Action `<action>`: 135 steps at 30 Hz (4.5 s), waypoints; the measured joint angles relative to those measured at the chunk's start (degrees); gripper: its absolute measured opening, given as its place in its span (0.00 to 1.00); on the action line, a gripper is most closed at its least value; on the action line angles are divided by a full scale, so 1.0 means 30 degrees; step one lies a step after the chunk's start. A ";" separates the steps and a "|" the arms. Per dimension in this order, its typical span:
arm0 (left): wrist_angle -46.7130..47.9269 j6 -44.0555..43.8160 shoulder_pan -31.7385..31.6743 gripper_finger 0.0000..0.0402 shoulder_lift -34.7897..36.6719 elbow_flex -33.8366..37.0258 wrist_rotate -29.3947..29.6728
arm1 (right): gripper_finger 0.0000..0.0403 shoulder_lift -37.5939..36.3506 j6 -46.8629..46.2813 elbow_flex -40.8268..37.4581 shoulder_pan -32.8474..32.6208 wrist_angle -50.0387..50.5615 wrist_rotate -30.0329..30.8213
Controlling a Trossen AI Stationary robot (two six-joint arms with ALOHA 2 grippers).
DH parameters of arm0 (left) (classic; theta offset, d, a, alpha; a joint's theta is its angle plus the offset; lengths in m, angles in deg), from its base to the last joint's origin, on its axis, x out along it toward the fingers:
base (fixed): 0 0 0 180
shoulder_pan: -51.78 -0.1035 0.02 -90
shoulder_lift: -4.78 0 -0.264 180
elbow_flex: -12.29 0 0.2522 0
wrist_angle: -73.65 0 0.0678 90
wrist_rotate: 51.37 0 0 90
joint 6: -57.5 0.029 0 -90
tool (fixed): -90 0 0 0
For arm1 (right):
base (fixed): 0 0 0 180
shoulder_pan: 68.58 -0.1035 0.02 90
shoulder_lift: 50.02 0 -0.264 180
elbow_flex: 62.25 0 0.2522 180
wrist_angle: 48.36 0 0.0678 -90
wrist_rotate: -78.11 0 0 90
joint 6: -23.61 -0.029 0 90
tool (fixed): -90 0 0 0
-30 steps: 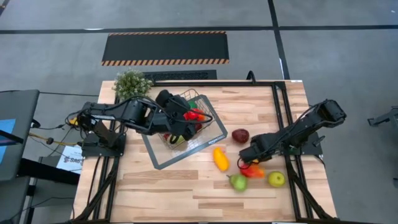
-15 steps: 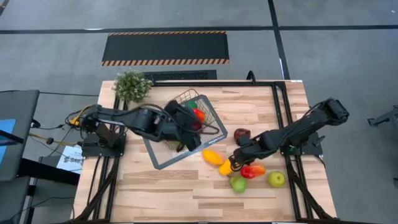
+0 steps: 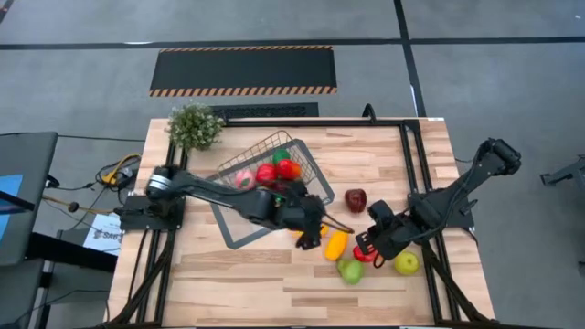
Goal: Build produce basket
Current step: Put the yellow mango into the gold wire basket, then put the dark red apple into the gold wire basket
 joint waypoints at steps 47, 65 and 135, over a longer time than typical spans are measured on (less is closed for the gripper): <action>0.2330 -0.3970 -0.0580 0.53 -0.4176 -0.1889 -0.5775 | 0.05 0.1042 -0.2350 0.0006 -0.1872 0.0329 0.0029; 1.4957 -0.3430 -0.3347 0.56 0.0511 -0.6635 0.2466 | 0.05 0.1042 -0.2184 0.0006 -0.2120 0.0714 0.0576; 0.4767 -0.4133 -0.6606 0.92 1.0213 0.7000 -0.5269 | 0.18 0.0159 1.0937 -0.1917 1.2748 0.5700 0.1559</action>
